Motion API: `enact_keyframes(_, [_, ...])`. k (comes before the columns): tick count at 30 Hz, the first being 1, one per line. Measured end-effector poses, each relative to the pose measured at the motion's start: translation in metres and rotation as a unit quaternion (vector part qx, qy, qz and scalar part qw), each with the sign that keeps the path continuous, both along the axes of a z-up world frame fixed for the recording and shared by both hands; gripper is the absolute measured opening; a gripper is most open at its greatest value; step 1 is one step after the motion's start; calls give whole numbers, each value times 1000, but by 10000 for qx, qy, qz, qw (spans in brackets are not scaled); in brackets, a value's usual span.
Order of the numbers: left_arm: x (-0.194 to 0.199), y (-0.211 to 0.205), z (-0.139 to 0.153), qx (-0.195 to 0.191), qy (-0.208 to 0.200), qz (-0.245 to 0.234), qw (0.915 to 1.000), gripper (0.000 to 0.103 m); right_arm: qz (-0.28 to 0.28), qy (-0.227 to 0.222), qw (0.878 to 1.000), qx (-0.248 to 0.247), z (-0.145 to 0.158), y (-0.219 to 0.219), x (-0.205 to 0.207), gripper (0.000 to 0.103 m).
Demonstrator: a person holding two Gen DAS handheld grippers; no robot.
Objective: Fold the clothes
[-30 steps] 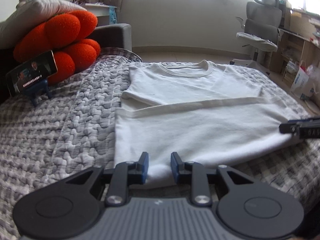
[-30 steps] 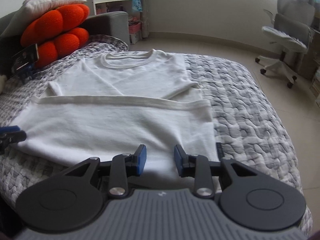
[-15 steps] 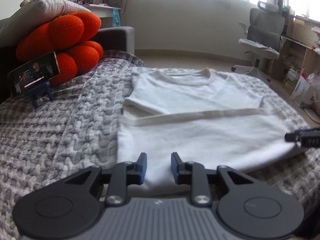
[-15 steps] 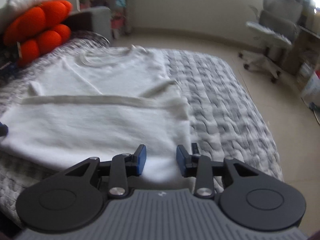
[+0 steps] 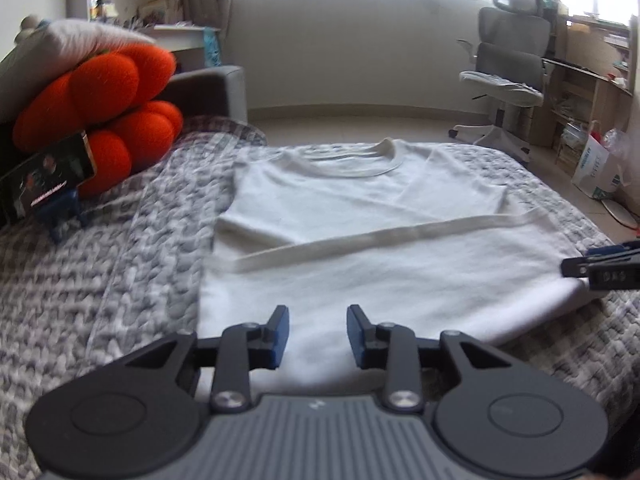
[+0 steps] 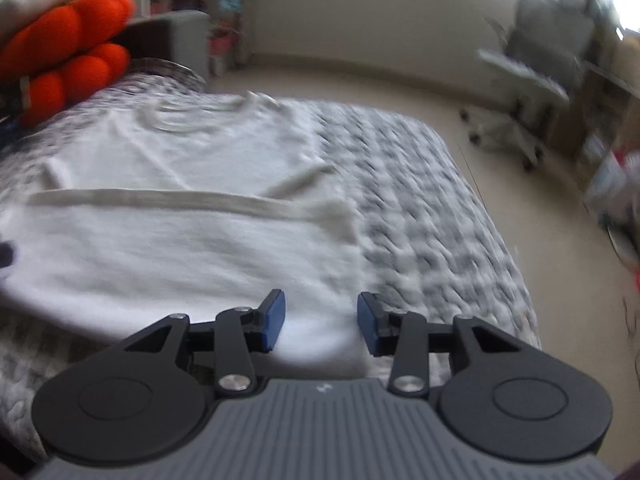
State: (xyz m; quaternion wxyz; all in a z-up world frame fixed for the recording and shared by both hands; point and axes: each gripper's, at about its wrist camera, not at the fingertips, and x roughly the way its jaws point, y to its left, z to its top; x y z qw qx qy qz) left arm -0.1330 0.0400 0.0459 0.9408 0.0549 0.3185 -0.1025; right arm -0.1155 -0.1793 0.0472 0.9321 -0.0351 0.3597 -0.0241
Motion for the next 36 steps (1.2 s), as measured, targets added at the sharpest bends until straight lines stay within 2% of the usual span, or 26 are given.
enact_keyframes(3, [4,-9,-9,13,94,-62,9999,32,315,-155,9993,144,4,10,-9,42])
enact_keyframes(6, [6,-8,-19,-15,137,-40,9999,34,537,38,9984,192,-7,18,-10,46])
enact_keyframes(11, [8,3,-14,-233,253,78,9994,34,423,42,9984,373,-10,14,-10,46])
enact_keyframes(14, [-3,5,-3,-310,62,41,9995,34,425,-115,9974,568,-3,12,-15,50])
enact_keyframes(19, [-5,-1,-14,-149,145,-57,9998,35,477,73,9983,332,-11,20,-16,50])
enact_keyframes(26, [-5,13,-14,-232,195,18,9995,36,-60,201,9968,767,-6,-7,-10,49])
enact_keyframes(32, [-2,31,-12,-301,203,264,9990,35,-152,328,9969,701,-8,-7,-8,50])
enact_keyframes(36, [0,44,-11,-347,208,428,9983,35,-196,493,9951,836,-5,-15,-5,52])
